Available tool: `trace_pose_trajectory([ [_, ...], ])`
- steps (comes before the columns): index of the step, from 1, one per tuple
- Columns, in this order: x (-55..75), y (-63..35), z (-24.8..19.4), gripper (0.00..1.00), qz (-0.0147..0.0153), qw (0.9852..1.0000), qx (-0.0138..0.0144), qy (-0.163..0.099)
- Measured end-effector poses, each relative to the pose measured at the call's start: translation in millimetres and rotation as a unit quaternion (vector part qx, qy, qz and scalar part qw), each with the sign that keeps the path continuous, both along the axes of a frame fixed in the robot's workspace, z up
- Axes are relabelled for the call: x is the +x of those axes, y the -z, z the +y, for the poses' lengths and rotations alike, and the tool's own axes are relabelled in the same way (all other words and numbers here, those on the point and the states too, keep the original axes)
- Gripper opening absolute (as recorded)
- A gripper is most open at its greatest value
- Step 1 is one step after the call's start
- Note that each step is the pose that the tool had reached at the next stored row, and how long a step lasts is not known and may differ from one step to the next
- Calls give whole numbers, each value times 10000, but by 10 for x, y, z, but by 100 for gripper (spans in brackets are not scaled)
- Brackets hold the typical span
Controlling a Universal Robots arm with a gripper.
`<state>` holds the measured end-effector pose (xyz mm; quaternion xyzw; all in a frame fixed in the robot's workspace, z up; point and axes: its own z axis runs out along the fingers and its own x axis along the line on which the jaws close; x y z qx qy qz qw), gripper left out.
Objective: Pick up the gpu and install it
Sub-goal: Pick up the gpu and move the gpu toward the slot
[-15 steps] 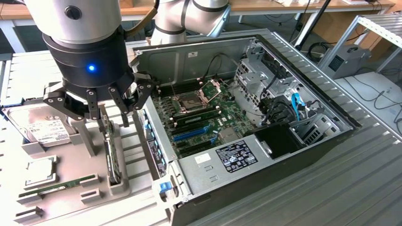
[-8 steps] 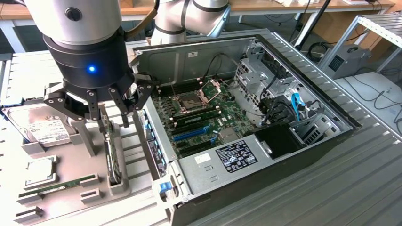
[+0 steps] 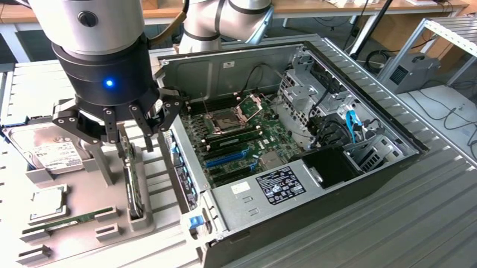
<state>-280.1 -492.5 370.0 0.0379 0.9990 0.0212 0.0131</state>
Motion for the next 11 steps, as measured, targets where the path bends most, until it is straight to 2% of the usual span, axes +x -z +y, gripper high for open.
trace_pose_trajectory([
  [11,0,29,0,42,0,10000,0,0],
])
